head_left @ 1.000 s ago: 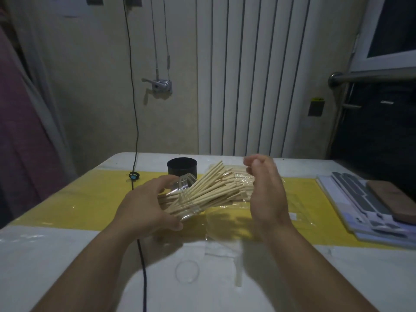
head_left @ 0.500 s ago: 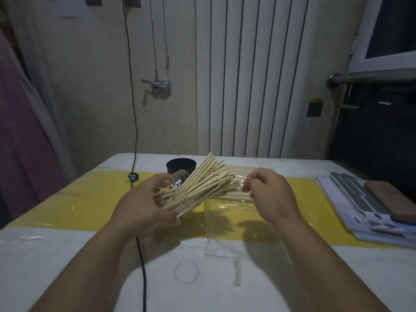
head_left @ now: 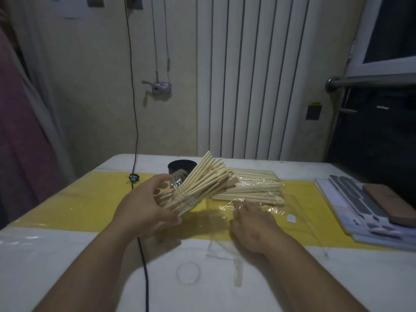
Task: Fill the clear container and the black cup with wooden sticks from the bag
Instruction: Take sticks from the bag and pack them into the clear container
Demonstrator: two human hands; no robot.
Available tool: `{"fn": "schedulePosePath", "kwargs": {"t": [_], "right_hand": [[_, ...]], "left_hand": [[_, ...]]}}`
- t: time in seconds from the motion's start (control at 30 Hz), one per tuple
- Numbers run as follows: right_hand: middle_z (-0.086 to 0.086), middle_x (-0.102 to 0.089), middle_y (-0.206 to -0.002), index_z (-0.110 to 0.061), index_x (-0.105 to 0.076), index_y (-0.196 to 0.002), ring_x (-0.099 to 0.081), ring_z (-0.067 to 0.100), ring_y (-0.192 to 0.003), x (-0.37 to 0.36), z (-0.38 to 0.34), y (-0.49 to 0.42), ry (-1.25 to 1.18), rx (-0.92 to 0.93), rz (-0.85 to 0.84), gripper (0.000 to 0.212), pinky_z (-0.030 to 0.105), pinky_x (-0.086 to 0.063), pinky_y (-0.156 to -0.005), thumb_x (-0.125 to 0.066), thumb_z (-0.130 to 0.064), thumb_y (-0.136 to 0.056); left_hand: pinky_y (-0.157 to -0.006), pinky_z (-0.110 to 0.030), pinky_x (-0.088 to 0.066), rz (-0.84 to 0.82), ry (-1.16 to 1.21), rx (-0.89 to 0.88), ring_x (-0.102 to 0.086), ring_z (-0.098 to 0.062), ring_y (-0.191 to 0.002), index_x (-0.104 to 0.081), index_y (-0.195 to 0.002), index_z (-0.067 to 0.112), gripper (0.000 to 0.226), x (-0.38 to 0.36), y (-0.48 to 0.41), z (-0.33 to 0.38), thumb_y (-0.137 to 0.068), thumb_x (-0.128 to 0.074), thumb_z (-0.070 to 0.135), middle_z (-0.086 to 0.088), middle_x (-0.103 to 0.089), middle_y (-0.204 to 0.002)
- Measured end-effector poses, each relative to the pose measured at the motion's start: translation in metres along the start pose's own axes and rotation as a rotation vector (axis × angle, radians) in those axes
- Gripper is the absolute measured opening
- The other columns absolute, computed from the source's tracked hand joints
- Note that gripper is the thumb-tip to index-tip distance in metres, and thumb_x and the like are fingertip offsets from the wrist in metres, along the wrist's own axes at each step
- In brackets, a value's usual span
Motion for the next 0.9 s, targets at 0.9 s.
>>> {"fn": "schedulePosePath", "kwargs": {"t": [0.9], "right_hand": [[0.004, -0.043, -0.144, -0.022, -0.048, -0.135, -0.035, 0.025, -0.138, 0.016, -0.013, -0.052, 0.210, 0.020, 0.248, 0.044, 0.035, -0.030, -0.113, -0.042, -0.007, -0.094]], "left_hand": [[-0.084, -0.035, -0.050, -0.010, 0.018, 0.035, -0.054, 0.009, -0.099, -0.046, -0.119, 0.059, 0.100, 0.000, 0.001, -0.001, -0.027, -0.084, 0.044, 0.022, -0.059, -0.117]]}}
Point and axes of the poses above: each hand's wrist, its own y-axis away from the middle knuckle, its own x-axis out of the back of the hand, z = x × y, the point moved 8 cm from there along -y, towards the middle knuckle
